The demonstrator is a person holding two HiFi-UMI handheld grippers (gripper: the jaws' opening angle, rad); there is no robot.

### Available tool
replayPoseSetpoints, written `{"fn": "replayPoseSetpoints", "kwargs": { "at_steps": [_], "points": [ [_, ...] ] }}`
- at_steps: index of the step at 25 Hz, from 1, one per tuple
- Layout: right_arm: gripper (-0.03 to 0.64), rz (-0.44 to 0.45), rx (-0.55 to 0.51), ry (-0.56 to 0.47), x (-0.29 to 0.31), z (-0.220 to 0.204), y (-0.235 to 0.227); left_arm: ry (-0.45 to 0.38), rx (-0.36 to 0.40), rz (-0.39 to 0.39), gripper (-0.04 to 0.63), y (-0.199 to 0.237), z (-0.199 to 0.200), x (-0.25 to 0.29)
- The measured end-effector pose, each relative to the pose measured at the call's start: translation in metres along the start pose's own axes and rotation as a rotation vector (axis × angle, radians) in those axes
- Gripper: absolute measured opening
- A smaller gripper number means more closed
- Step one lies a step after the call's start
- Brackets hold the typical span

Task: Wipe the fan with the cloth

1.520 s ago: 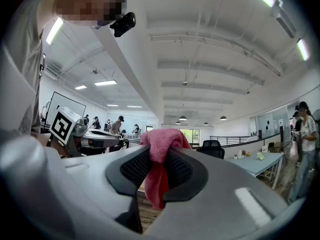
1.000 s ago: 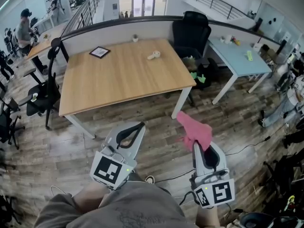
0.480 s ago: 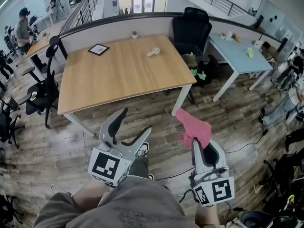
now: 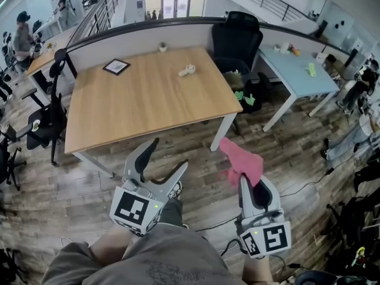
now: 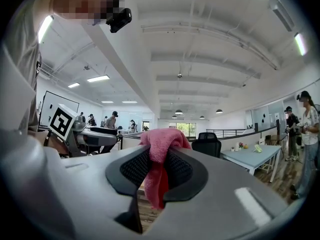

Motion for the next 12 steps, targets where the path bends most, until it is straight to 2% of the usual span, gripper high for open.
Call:
{"fn": "replayPoseSetpoints", "kwargs": {
  "at_steps": [4, 12],
  "points": [
    [0.081, 0.001, 0.007, 0.018, 0.03, -0.013, -0.018, -0.009, 0.031, -0.001, 0.336, 0.022, -0.014, 0.031],
    [0.081, 0.011, 0.008, 0.04, 0.115, -0.032, -0.054, 0.006, 0.036, 0.009, 0.336, 0.078, -0.03, 0.1]
  ]
}}
Point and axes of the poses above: the fingertips, and each gripper's own axes: x forward along the fingers, y to its left, z out of its top, the point moved 4 cm from there along -x, backward along the fingers, and after that the axes turned 13 degrees about -y, right-handed, at the moved point
